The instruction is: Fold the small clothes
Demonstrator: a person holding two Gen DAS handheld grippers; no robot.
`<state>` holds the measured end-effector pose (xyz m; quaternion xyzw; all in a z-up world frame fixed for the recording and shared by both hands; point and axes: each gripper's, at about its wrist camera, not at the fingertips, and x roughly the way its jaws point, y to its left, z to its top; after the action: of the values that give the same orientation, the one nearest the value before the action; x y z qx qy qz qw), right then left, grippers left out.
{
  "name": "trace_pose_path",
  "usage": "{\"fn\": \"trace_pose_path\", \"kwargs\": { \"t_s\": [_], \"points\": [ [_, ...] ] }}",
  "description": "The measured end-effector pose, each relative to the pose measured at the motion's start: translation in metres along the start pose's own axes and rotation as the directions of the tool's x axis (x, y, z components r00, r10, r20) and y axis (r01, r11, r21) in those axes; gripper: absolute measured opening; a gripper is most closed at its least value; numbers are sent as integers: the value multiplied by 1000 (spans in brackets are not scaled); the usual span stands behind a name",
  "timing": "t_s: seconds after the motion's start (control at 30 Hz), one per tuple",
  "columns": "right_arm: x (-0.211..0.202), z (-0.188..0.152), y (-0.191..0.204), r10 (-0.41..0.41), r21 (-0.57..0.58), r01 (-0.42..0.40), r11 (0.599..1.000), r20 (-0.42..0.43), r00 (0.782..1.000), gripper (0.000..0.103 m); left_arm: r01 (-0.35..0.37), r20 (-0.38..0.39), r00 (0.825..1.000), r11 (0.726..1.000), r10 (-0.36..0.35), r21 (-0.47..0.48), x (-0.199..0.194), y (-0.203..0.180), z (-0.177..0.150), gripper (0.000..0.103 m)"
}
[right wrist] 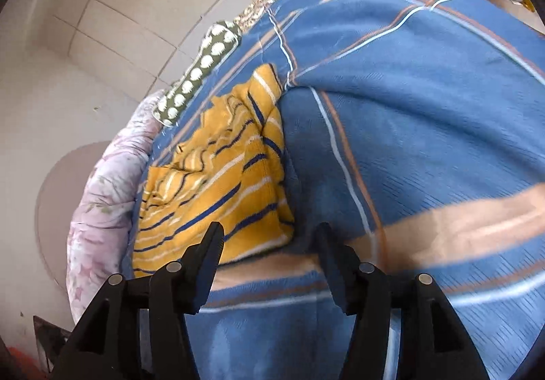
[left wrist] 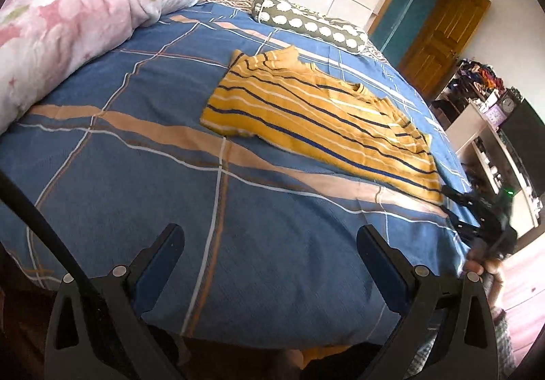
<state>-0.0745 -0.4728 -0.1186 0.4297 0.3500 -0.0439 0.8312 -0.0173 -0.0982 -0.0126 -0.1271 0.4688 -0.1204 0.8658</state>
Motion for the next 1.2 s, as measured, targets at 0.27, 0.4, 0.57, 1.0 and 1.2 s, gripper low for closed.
{"fn": "trace_pose_path", "kwargs": {
  "t_s": [0.27, 0.4, 0.57, 1.0, 1.2],
  "points": [
    [36, 14, 17, 22, 17, -22, 1000, 3, 1000, 61, 23, 3, 1000, 999, -23, -23, -3, 1, -3, 101],
    [42, 25, 21, -7, 68, 7, 998, -7, 1000, 18, 39, 17, 999, 999, -39, -31, -10, 9, -2, 101],
    [27, 38, 88, -85, -43, 86, 995, 36, 996, 16, 50, 53, 997, 996, -47, -70, -18, 35, -1, 101],
    [208, -64, 326, -109, -476, -27, 879, -257, 960, 15, 28, 129, 992, 979, -2, -200, -39, 125, -21, 101],
    [240, -79, 327, -166, -493, 10, 870, -274, 947, 15, 48, 138, 990, 967, -13, -250, -38, 149, -29, 101]
  ]
}}
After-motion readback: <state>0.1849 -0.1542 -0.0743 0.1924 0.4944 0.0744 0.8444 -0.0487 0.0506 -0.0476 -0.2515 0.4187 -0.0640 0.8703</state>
